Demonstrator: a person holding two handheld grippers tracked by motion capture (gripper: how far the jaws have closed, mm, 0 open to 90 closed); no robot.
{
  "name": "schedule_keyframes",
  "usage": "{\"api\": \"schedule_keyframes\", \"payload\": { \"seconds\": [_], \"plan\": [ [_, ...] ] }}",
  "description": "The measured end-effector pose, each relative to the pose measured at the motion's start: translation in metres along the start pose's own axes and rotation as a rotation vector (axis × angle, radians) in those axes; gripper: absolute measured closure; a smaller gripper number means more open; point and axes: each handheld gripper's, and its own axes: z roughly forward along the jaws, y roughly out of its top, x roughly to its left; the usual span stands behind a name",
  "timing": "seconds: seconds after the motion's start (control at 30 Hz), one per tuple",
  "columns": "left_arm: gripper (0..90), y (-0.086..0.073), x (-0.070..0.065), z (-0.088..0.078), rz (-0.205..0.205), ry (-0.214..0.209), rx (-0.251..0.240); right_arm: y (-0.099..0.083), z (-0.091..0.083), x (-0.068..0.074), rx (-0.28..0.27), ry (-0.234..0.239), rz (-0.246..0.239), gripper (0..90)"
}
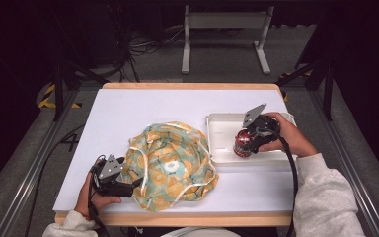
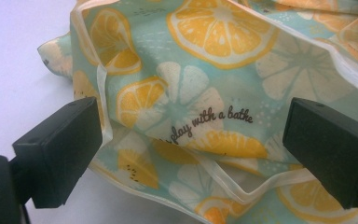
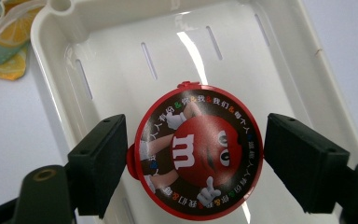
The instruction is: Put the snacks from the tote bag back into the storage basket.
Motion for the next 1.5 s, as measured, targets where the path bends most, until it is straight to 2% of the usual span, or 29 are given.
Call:
{"api": "schedule_keyframes", "payload": {
  "seconds": [0.13,0.37,0.67,0.83,0.97,1.27,1.37,1.4,1.5],
  "plan": [
    [5.2,0.001,0.000,0.001,0.002,-0.003,-0.003,0.001,-0.005,0.002,-0.027,-0.025,0.013,23.2],
    [5.2,0.003,0.001,0.003,0.007,-0.008,-0.004,0.000,-0.008,0.003,-0.041,-0.032,0.021,22.8],
    [5.2,0.005,0.001,0.004,0.010,-0.012,-0.002,-0.004,-0.014,0.007,-0.088,-0.058,0.066,19.8],
    [5.2,0.005,0.001,0.004,0.010,-0.012,-0.003,-0.004,-0.013,0.012,-0.080,-0.079,0.057,15.5],
    [5.0,0.004,0.001,0.004,0.007,-0.013,-0.003,-0.004,-0.013,0.014,-0.089,-0.091,0.068,12.5],
    [5.0,0.004,0.001,0.004,0.010,-0.011,-0.004,-0.006,-0.015,0.018,-0.105,-0.123,0.090,11.3],
    [5.0,0.004,0.001,0.004,0.011,-0.011,-0.003,-0.007,-0.015,0.020,-0.111,-0.117,0.099,10.8],
    [5.0,0.004,0.001,0.004,0.009,-0.011,-0.002,-0.008,-0.016,0.020,-0.129,-0.101,0.116,10.1],
    [5.0,0.004,0.001,0.004,0.010,-0.009,-0.001,-0.010,-0.018,0.021,-0.155,-0.097,0.138,9.2]
  ]
}}
